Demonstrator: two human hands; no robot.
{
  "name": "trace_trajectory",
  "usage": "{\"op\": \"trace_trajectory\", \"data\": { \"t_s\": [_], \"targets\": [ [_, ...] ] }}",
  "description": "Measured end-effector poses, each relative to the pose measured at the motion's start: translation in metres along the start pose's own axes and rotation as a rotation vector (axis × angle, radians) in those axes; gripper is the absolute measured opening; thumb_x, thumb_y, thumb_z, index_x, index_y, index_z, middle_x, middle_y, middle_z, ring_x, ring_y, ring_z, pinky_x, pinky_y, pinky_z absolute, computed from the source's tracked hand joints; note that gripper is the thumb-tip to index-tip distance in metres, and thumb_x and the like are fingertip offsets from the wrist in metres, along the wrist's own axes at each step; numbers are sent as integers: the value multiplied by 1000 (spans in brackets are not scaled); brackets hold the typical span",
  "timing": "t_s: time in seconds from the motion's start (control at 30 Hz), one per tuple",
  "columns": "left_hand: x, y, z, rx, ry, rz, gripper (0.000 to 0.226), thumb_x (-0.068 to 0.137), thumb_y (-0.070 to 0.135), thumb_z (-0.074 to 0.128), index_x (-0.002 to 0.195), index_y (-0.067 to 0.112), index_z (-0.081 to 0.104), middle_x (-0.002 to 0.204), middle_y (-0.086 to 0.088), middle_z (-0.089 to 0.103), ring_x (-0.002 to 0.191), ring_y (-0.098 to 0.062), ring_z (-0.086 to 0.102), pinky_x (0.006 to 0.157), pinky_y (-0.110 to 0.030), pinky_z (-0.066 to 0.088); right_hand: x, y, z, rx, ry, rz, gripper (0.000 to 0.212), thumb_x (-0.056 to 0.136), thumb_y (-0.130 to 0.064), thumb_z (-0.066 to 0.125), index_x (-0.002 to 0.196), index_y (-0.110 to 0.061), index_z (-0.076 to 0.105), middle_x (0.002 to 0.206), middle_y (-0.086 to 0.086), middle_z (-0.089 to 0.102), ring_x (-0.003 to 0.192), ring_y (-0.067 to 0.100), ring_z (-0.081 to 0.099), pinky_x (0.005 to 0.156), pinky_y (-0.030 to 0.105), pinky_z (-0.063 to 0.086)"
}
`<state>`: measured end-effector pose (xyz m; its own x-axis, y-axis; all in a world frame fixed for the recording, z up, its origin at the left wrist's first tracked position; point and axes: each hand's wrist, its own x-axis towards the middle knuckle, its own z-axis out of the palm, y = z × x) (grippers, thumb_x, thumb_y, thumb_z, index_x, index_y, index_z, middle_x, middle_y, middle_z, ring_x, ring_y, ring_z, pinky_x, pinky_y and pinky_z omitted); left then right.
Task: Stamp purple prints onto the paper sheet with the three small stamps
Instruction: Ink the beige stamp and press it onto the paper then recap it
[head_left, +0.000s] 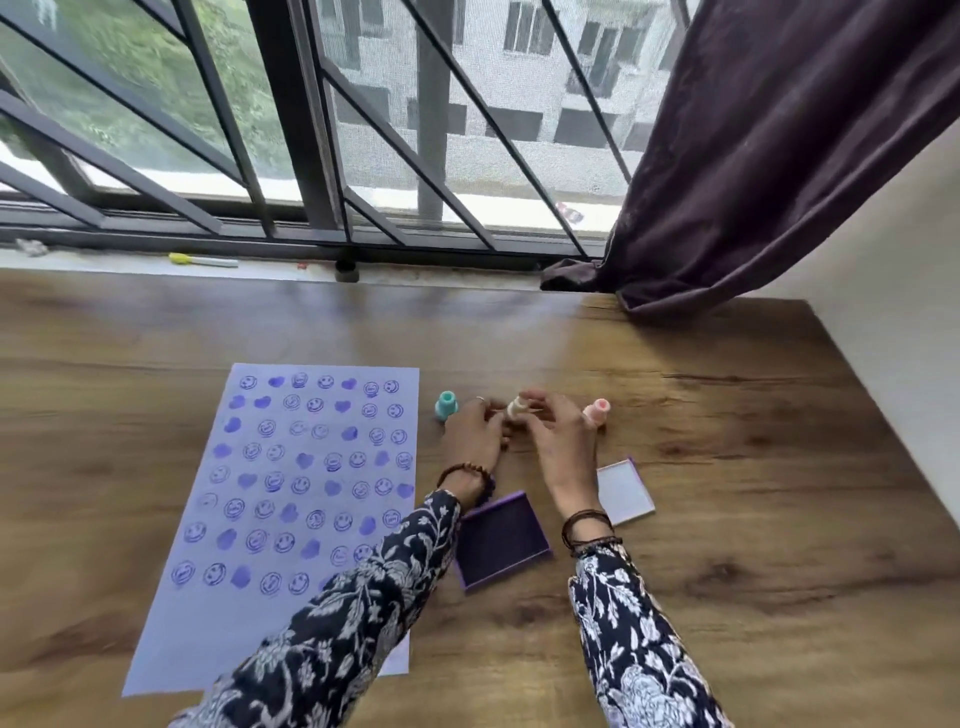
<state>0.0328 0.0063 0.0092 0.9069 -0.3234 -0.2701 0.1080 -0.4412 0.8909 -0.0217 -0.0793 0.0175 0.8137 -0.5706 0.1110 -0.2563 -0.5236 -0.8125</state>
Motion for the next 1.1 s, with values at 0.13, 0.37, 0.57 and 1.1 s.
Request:
{"op": "trace_trajectory", "data": {
  "t_s": [0.13,0.37,0.57,1.1],
  "targets": [
    [-8,0,-15,-418,-136,-74,11,84,-2,54,88,6,62,89,-19,64,76,-17,62,67,-24,51,-5,-5,-10,277,11,147,17,76,-1,68,87,-14,67,90,13,72,68,-7,64,71,8,51],
    [-45,11,-44,-989,-396,-192,16,84,-7,51,89,2,63,72,-3,74,68,-9,70,70,-16,57,-41,-38,-38,595,-35,110,22,84,-2,59,96,-20,65,84,-3,66,76,2,67,67,14,56],
    [-62,21,-65,-896,-317,-42,10,79,-4,60,88,-1,65,64,5,74,67,-4,68,66,-11,55,-63,-66,-29,900,12,242,23,91,0,47,112,4,54,92,10,62,70,4,64,66,14,56],
    [-62,-59,-83,370,-242,431,22,86,6,49,104,0,61,110,-19,57,97,-33,58,77,-34,43,-130,-49,-17,1465,188,759,24,93,-4,37,87,-4,60,71,6,74,63,11,70,63,19,59]
  ]
}}
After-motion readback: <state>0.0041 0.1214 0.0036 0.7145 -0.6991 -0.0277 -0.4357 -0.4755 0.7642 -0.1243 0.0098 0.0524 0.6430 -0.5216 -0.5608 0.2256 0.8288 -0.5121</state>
